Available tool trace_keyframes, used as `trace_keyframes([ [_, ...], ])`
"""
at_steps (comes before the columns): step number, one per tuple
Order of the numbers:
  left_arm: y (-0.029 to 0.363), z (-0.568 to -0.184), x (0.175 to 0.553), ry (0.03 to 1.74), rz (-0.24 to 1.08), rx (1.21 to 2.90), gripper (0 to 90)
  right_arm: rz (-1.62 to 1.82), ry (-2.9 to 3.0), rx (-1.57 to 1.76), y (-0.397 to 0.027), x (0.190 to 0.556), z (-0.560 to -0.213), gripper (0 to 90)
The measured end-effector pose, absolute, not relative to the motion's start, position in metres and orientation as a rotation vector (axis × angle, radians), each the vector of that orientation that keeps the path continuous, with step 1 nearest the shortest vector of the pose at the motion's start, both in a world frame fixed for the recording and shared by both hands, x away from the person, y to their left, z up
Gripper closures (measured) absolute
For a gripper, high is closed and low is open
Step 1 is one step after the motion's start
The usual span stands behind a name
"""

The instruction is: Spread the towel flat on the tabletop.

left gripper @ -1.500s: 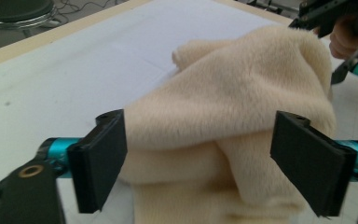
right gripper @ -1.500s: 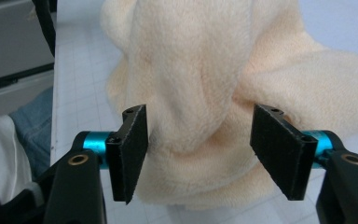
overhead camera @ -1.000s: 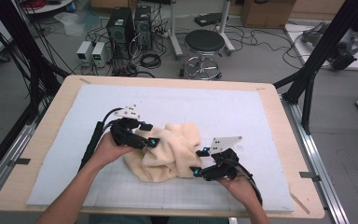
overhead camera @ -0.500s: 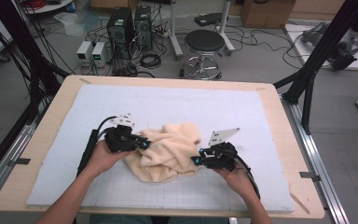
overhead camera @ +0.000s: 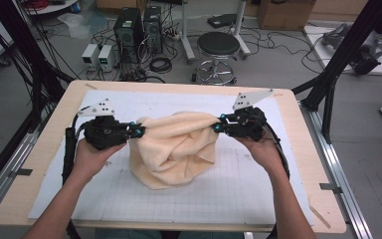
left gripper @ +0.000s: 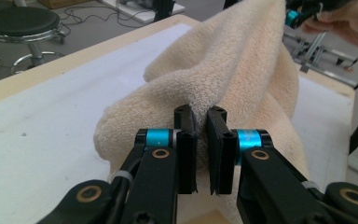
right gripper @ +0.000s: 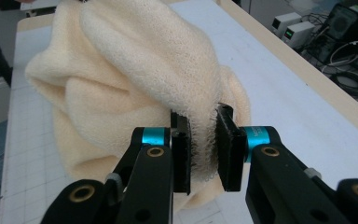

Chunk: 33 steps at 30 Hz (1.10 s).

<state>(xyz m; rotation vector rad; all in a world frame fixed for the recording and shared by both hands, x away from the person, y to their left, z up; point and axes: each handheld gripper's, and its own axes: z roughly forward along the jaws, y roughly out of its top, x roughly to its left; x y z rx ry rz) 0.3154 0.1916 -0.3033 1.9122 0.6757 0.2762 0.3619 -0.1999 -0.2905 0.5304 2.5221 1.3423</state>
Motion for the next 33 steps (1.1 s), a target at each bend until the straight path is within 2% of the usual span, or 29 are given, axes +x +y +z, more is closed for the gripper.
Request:
trace_keyframes([
  [4,0.2,-0.327,0.285,0.672,0.259,1.974,82.9,1.31,2.589,0.484,-0.189,0.348,-0.309,78.4],
  [12,0.224,-0.391,0.23,0.712,0.168,2.059,81.6,1.299,2.814,0.398,-0.157,0.295,-0.395,76.6],
  [14,0.225,-0.392,0.227,0.703,0.151,2.065,80.5,1.296,2.807,0.399,-0.156,0.292,-0.398,76.0],
  [15,0.225,-0.39,0.227,0.694,0.144,2.065,73.3,1.316,2.794,0.407,-0.158,0.288,-0.399,72.0],
  [16,0.225,-0.387,0.227,0.684,0.143,2.063,73.3,1.316,2.794,0.407,-0.158,0.288,-0.399,72.0],
  [17,0.225,-0.382,0.229,0.673,0.149,2.063,64.7,1.35,2.759,0.426,-0.164,0.286,-0.392,66.4],
  [19,0.225,-0.371,0.232,0.65,0.162,2.044,62.5,1.376,2.739,0.426,-0.169,0.285,-0.388,64.7],
  [20,0.224,-0.364,0.235,0.638,0.169,2.035,57.3,1.41,2.704,0.444,-0.179,0.286,-0.38,60.1],
  [26,0.217,-0.336,0.26,0.602,0.233,1.988,50.7,1.449,2.632,0.513,-0.2,0.295,-0.369,51.5],
  [29,0.212,-0.335,0.279,0.631,0.237,1.941,49.0,1.472,2.61,0.526,-0.206,0.298,-0.364,46.7],
  [33,0.203,-0.343,0.295,0.654,0.25,1.955,48.3,1.517,2.589,0.521,-0.217,0.295,-0.356,45.3],
])
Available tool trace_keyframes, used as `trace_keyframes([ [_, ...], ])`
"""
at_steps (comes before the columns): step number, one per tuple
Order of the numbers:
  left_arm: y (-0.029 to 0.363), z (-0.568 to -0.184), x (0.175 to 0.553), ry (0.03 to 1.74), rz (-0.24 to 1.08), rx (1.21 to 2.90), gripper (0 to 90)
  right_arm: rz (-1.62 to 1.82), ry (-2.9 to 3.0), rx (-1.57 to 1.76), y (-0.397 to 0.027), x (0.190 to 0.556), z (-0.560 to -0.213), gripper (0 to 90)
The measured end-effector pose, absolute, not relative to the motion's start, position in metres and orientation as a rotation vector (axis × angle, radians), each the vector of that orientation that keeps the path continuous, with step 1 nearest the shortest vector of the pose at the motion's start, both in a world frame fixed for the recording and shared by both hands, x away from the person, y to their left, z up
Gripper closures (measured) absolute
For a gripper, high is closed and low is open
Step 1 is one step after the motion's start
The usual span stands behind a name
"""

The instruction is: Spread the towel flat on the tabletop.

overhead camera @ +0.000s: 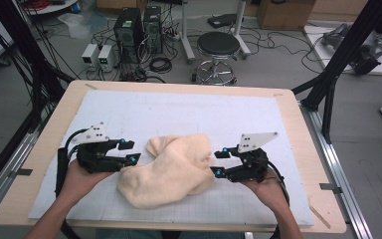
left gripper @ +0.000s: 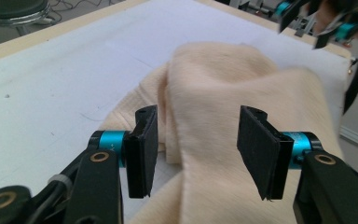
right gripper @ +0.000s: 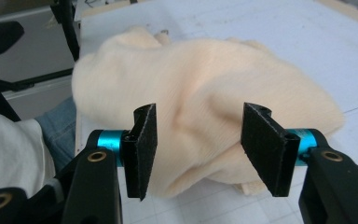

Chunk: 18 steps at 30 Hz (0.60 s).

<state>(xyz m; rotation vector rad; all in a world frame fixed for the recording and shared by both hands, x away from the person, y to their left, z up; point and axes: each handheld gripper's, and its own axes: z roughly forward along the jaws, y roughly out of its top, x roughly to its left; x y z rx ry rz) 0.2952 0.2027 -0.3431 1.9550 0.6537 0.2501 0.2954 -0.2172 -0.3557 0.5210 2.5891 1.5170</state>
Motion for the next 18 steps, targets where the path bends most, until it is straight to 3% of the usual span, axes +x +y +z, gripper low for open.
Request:
trace_keyframes([
  [6,0.179,-0.361,0.326,0.697,0.24,1.976,46.8,1.429,2.531,0.633,-0.228,0.305,-0.356,43.6],
  [11,0.154,-0.383,0.353,0.755,0.274,2.062,43.8,1.349,2.546,0.728,-0.218,0.329,-0.377,43.8],
  [18,0.131,-0.418,0.376,0.817,0.18,2.16,43.1,1.244,2.646,0.813,-0.197,0.362,-0.412,45.9],
])
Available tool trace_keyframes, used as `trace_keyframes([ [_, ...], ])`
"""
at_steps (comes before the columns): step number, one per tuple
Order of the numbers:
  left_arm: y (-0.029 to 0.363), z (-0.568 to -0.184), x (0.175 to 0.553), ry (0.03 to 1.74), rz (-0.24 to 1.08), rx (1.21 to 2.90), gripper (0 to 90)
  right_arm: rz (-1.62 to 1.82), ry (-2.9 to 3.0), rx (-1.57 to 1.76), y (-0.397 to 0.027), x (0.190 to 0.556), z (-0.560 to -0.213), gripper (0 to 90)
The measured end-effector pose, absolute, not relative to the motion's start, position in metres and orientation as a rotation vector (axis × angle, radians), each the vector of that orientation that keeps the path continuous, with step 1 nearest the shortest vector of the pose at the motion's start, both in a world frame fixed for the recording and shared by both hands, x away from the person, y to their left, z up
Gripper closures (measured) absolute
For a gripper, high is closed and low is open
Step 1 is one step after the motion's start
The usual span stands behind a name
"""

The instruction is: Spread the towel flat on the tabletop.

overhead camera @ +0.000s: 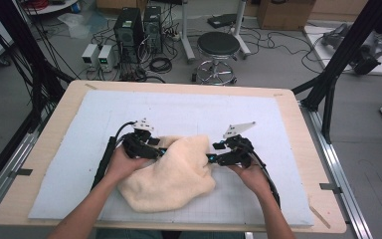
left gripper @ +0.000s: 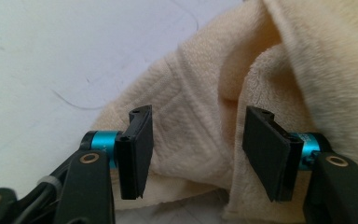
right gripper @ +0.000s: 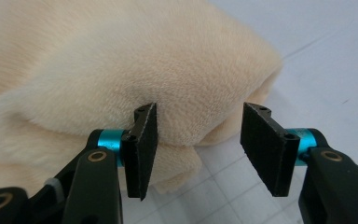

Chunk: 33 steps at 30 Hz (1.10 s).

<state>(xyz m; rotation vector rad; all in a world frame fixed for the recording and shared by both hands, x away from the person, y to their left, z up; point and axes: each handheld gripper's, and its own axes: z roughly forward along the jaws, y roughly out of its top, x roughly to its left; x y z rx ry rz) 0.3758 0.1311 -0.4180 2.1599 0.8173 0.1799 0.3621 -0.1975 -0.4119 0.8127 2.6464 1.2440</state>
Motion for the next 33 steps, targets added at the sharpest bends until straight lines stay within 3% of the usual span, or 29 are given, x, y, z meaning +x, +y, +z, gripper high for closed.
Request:
trace_keyframes([
  [3,0.125,-0.423,0.377,0.804,0.193,2.2,50.3,1.237,2.713,0.844,-0.189,0.369,-0.429,47.4],
  [6,0.123,-0.422,0.375,0.801,0.211,2.218,73.5,1.316,2.728,0.84,-0.187,0.371,-0.436,61.3],
  [9,0.125,-0.42,0.374,0.806,0.192,2.216,84.1,1.34,2.752,0.813,-0.187,0.371,-0.436,76.9],
  [14,0.138,-0.4,0.367,0.795,0.202,2.136,85.8,1.345,2.705,0.764,-0.195,0.364,-0.418,80.7],
  [20,0.155,-0.355,0.359,0.743,0.249,2.021,85.9,1.313,2.591,0.659,-0.212,0.351,-0.356,81.4],
  [21,0.155,-0.345,0.358,0.729,0.272,2.016,85.9,1.259,2.57,0.596,-0.21,0.347,-0.331,81.6],
  [27,0.163,-0.286,0.355,0.659,0.329,1.937,85.8,1.28,2.47,0.52,-0.21,0.34,-0.282,81.6],
  [30,0.166,-0.264,0.351,0.624,0.362,1.944,85.7,1.286,2.444,0.472,-0.208,0.333,-0.261,81.5],
  [33,0.17,-0.27,0.351,0.63,0.354,2.007,85.3,1.261,2.487,0.441,-0.198,0.327,-0.259,81.4],
])
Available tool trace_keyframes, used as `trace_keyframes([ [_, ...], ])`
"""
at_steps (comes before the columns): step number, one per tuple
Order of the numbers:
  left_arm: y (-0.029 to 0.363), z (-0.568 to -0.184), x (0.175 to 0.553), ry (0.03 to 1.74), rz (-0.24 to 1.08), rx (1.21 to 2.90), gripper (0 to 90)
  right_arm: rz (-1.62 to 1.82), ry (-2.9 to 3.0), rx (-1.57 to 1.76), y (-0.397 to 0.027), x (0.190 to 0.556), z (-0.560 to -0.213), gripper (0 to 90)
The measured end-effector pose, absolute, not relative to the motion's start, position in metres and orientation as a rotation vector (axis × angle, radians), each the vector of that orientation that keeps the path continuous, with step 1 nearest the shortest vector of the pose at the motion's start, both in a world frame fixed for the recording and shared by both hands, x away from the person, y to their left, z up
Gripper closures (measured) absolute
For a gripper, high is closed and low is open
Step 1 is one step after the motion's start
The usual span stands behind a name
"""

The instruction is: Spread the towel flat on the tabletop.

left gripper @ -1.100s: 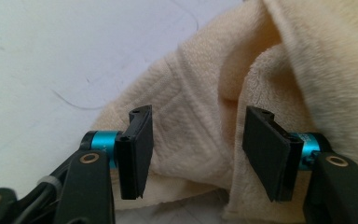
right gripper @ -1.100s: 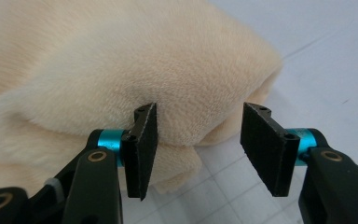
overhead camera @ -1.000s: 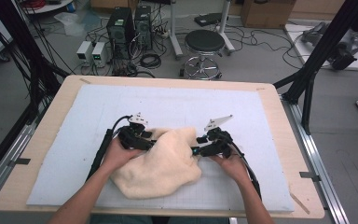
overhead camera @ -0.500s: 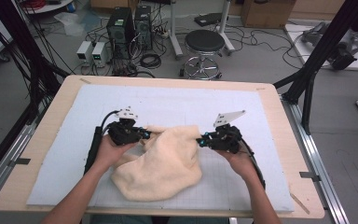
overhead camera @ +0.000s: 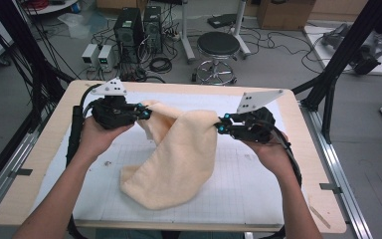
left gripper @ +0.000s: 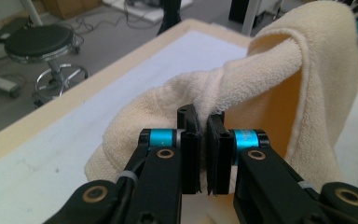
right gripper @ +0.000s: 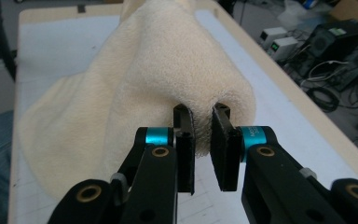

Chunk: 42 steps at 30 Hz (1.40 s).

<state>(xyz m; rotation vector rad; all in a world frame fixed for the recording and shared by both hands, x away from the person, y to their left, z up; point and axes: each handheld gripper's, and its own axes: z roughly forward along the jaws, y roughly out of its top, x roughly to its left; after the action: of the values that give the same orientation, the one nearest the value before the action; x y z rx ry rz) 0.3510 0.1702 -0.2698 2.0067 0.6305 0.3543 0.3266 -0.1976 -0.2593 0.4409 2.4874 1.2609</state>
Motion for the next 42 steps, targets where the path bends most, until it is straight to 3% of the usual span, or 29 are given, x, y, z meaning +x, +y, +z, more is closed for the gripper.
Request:
trace_keyframes([
  [8,0.187,-0.361,0.358,0.78,0.196,2.109,82.4,1.183,2.715,0.466,-0.163,0.317,-0.338,81.0],
  [12,0.196,-0.393,0.352,0.855,0.114,2.095,62.7,1.117,2.806,0.466,-0.15,0.314,-0.372,78.9],
  [16,0.197,-0.401,0.342,0.882,0.086,2.088,46.0,1.191,2.778,0.501,-0.16,0.317,-0.369,67.6],
  [20,0.197,-0.402,0.334,0.911,0.094,2.086,37.2,1.258,2.702,0.546,-0.178,0.32,-0.352,57.7],
  [26,0.199,-0.405,0.332,0.913,0.111,2.088,40.0,1.329,2.582,0.599,-0.195,0.341,-0.337,47.9],
  [32,0.208,-0.396,0.331,0.931,0.167,2.032,38.2,1.388,2.655,0.578,-0.172,0.366,-0.358,40.0],
  [35,0.215,-0.387,0.326,0.921,0.193,2.014,36.3,1.342,2.747,0.565,-0.156,0.371,-0.373,45.3],
  [37,0.22,-0.381,0.322,0.924,0.211,1.997,35.5,1.326,2.814,0.538,-0.151,0.371,-0.38,63.9],
  [39,0.222,-0.376,0.317,0.912,0.207,1.98,35.3,1.293,2.829,0.508,-0.149,0.366,-0.385,76.0],
  [42,0.216,-0.376,0.309,0.886,0.188,1.996,35.7,1.289,2.806,0.512,-0.154,0.357,-0.386,81.8],
])
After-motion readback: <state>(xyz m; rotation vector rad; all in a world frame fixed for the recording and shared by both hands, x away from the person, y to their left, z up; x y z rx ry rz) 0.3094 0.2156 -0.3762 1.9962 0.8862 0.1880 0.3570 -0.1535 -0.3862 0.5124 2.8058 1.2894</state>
